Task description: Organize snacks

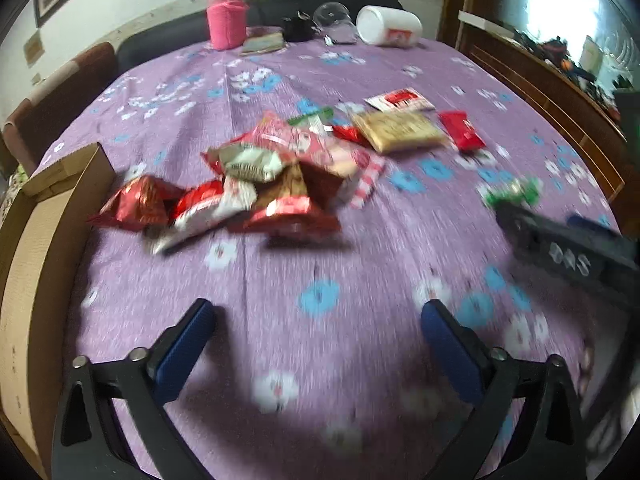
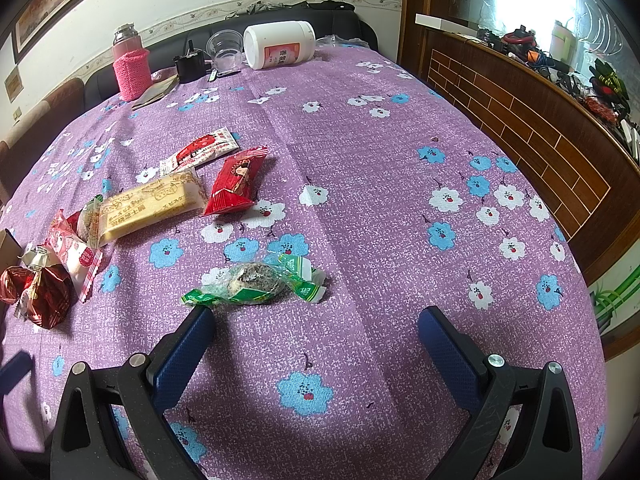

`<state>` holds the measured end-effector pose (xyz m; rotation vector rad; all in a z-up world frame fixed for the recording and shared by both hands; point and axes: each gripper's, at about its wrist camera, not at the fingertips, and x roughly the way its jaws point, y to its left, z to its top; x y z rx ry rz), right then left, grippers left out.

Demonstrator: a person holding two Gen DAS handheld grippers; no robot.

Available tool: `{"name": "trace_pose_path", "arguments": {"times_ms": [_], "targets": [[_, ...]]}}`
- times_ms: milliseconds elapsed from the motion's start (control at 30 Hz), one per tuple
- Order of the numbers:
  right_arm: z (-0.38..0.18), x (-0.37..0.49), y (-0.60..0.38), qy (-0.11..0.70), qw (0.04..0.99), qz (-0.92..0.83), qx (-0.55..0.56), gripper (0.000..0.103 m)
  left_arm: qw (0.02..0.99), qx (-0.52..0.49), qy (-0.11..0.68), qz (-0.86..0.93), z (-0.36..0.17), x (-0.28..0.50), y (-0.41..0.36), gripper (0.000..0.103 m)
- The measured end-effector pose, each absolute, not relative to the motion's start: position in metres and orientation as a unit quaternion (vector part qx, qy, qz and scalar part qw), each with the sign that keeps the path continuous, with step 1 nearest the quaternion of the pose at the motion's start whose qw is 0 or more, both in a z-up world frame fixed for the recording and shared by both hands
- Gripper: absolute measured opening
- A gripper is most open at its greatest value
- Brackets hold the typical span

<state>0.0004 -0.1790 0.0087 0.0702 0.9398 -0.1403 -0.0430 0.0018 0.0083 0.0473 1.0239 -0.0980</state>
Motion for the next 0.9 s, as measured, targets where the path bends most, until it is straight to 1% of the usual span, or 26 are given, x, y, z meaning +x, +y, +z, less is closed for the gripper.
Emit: {"name": "trace_pose_path", "arguments": {"times_ms": [33, 167, 267, 333, 400, 500, 567, 633, 733, 900], "targets": [[0.009, 0.0, -0.179, 0.452, 0.889, -0.068, 0.034, 0.102, 0.872, 0.019, 0.486, -0.056, 0.016, -0.051, 0.005, 0.075], [0.009, 0.0, -0.179, 0.452, 0.889, -0.068, 0.034, 0.102, 0.907, 0.007, 0.412, -0.089, 0.07, -0.104, 0.044, 0.075], [0.009, 0.0, -0.179, 0.452, 0.889, -0.068, 0.034, 0.102, 0.928, -0.022, 0.363, -0.08, 0.105, -0.141, 0.097, 0.076], [0.009, 0.0, -0.179, 0.452, 0.889, -0.068, 0.034, 0.102, 0.934, -0.045, 0.35, -0.06, 0.119, -0.16, 0.139, 0.076], [0.009, 0.0, -0.179, 0.452, 0.889, -0.069, 0.032, 0.102, 0.936, -0.052, 0.347, -0.03, 0.125, -0.175, 0.172, 0.076], [0.009, 0.0, -0.18, 0.452, 0.889, -0.068, 0.032, 0.102, 0.946, -0.064, 0.318, 0.009, 0.132, -0.2, 0.215, 0.076], [0.009, 0.0, -0.18, 0.452, 0.889, -0.068, 0.032, 0.102, 0.95, -0.09, 0.298, 0.024, 0.128, -0.217, 0.242, 0.077], [0.009, 0.0, -0.18, 0.452, 0.889, -0.068, 0.032, 0.102, 0.947, -0.104, 0.3, 0.04, 0.125, -0.223, 0.261, 0.077], [0.009, 0.0, -0.181, 0.452, 0.889, -0.069, 0.032, 0.102, 0.945, -0.119, 0.301, 0.053, 0.12, -0.232, 0.277, 0.077], [0.009, 0.0, -0.18, 0.452, 0.889, -0.069, 0.032, 0.102, 0.945, -0.122, 0.297, 0.059, 0.121, -0.243, 0.278, 0.077]]}}
